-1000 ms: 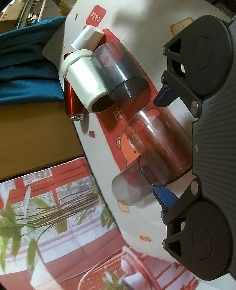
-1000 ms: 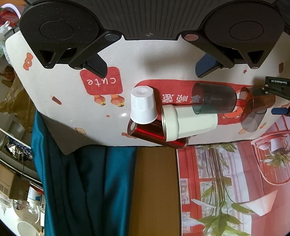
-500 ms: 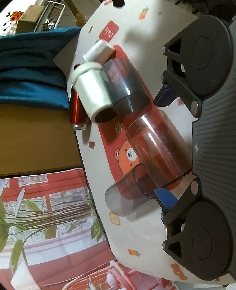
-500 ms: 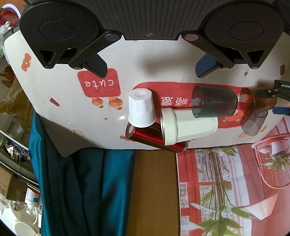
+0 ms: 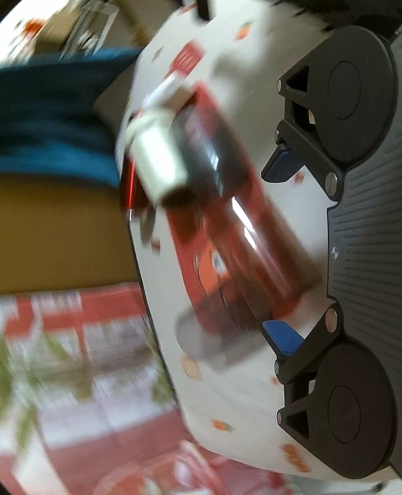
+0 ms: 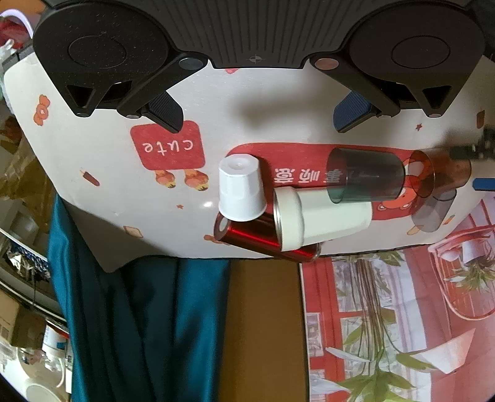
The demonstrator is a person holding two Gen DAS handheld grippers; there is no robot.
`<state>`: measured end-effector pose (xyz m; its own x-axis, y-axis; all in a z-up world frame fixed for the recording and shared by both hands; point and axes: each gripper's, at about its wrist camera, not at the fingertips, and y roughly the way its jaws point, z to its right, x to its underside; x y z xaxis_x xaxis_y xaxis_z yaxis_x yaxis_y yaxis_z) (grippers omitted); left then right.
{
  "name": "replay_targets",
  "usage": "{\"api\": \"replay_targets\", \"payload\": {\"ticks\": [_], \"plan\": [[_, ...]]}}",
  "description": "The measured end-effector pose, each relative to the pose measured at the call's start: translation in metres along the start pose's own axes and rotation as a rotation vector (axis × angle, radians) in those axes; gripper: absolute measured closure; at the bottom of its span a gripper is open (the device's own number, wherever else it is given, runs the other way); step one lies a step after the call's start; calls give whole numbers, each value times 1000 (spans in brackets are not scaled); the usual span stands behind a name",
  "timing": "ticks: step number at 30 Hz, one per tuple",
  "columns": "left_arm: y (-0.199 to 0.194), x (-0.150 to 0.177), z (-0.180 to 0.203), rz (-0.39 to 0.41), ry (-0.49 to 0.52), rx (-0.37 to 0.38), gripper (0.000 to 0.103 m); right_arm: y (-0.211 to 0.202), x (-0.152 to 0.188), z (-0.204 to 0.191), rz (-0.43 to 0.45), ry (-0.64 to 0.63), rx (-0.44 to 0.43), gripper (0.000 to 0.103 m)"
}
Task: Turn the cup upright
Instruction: 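Close the left tool around the brown cup's body and lift it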
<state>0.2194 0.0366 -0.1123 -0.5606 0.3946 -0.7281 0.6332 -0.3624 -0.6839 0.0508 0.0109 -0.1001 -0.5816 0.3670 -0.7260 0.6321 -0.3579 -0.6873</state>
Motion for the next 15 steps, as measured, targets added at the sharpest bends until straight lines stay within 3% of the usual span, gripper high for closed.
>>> {"api": "replay_targets", "payload": {"ticks": [3, 5, 15], "plan": [[17, 4, -18, -31, -119, 30, 8, 2, 1, 0, -4, -1, 2, 0], [22, 4, -15, -33, -146, 64, 10, 1, 2, -2, -7, -9, -1, 0], [-1, 16, 31, -32, -74, 235, 11, 4, 2, 1, -13, 9, -6, 0]]}}
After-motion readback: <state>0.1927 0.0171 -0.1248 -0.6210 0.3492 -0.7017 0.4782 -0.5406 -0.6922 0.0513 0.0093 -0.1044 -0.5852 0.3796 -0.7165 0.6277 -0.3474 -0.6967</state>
